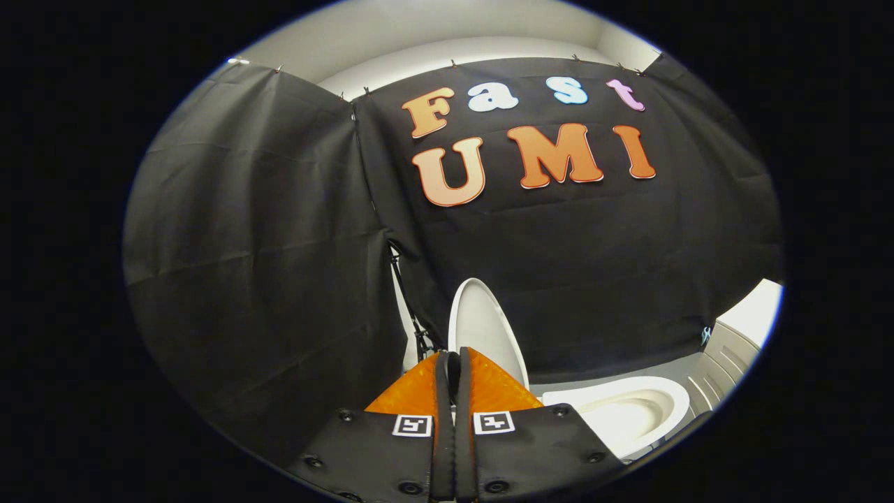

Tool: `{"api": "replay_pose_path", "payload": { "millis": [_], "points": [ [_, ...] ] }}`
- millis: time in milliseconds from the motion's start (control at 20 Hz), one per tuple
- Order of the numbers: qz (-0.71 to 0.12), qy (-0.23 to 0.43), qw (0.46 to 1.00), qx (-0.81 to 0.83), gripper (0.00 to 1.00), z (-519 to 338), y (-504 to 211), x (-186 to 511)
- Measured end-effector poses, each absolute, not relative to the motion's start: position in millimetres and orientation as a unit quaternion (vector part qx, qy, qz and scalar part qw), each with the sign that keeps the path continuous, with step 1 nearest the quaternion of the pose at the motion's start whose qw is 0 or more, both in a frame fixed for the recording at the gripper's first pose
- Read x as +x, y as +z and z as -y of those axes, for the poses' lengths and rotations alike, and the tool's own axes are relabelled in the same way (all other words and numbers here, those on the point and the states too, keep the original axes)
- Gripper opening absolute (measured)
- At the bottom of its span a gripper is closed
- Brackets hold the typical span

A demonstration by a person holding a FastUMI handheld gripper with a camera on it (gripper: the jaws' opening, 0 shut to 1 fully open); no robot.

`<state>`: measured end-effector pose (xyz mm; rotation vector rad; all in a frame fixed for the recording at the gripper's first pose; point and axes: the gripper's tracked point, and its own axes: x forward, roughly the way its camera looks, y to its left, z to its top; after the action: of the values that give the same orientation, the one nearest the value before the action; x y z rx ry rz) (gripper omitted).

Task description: Open the toilet lid.

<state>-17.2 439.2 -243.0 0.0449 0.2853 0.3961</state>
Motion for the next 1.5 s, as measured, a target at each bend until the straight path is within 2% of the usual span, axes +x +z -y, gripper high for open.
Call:
{"api": "replay_pose_path", "payload": {
  "millis": [100,400,550,750,900,1500],
  "points": [
    [-0.143,0.201,0.969,0.018,0.08,-446,-246,-18],
    [-0.151,0.209,0.966,0.021,0.18,-454,-247,-23],
    [-0.139,0.201,0.968,0.066,0.31,-439,-219,-21],
    [-0.1,0.173,0.978,0.067,0.64,-394,-177,-10],
    [-0.086,0.151,0.982,0.075,0.74,-358,-154,-3],
    [-0.048,0.044,0.997,0.033,0.94,-205,-111,3]
  ]
}}
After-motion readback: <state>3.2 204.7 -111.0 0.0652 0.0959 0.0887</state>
